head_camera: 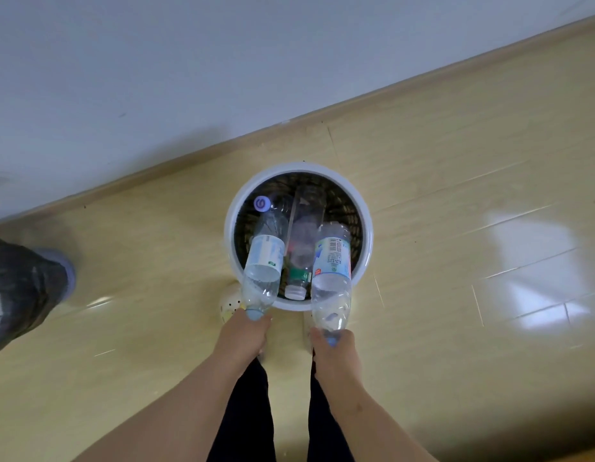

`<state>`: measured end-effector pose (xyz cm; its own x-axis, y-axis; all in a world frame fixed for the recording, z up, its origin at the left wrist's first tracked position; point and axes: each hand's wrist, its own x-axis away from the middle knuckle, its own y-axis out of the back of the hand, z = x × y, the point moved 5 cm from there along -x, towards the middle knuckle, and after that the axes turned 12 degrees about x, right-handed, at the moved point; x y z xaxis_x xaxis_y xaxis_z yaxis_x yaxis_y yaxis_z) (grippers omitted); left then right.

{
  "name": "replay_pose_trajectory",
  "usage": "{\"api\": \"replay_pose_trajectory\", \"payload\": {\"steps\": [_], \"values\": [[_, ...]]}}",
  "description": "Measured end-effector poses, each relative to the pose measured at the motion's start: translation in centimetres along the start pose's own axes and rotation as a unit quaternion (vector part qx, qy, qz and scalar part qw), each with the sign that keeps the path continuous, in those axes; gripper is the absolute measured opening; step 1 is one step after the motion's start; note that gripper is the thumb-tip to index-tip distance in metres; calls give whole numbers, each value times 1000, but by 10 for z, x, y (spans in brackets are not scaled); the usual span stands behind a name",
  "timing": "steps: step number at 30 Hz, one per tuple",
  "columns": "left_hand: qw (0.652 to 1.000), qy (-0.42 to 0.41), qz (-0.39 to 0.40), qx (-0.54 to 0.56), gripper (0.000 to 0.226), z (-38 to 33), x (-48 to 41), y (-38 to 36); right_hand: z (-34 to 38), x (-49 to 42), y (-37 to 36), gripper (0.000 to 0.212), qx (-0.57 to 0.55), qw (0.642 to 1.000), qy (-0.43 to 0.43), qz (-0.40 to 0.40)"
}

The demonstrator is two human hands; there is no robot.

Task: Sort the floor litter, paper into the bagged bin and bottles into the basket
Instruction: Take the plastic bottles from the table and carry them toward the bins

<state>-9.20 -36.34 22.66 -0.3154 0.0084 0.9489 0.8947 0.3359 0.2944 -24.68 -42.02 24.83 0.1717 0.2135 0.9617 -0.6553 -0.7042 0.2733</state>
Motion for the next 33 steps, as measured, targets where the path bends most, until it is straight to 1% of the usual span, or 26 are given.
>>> {"api": "replay_pose_trajectory", "payload": {"steps": [3, 6, 9, 11, 12, 14, 16, 19, 21, 23, 27, 30, 31, 33], "values": [[1000, -17, -17, 5, 19, 0, -4, 11, 12, 3, 6, 24, 24, 999, 35, 3], [996, -40, -48, -59, 27, -2, -5, 23, 34, -11, 10, 31, 32, 998, 49, -2], [987, -69, -73, -129, 25, 2, 3, 37, 49, -28, 16, 39, 2, 999, 45, -9], [977, -101, -75, -174, 23, 1, 10, 43, 52, -39, 18, 44, 3, 1000, 26, -14], [974, -114, -73, -180, 23, -2, 12, 45, 52, -42, 18, 46, 8, 1000, 12, -15], [975, -124, -69, -172, 23, -9, 8, 44, 49, -45, 17, 48, 25, 1000, -14, -6], [978, -118, -61, -159, 25, -19, -4, 38, 46, -45, 15, 44, 28, 999, -29, 5], [987, -111, -46, -107, 29, -31, -26, 23, 40, -53, 17, 44, 14, 999, -40, 4], [991, -104, -49, -71, 30, -35, -38, 14, 39, -59, 16, 49, 3, 999, -40, 8], [994, -88, -50, -43, 32, -35, -46, 5, 38, -61, 15, 48, -9, 999, -42, 18], [998, -58, -7, -8, 50, -36, -56, -10, 37, -65, 11, 45, -42, 997, -53, 34], [998, -63, -12, 2, 67, -35, -56, -12, 36, -68, 11, 57, -42, 998, -47, 27], [998, -63, -19, 10, 69, -34, -54, -10, 35, -67, 13, 61, -40, 998, -45, 21], [997, -67, -36, 20, 67, -31, -46, -5, 35, -63, 19, 66, -34, 999, -41, 9]]}}
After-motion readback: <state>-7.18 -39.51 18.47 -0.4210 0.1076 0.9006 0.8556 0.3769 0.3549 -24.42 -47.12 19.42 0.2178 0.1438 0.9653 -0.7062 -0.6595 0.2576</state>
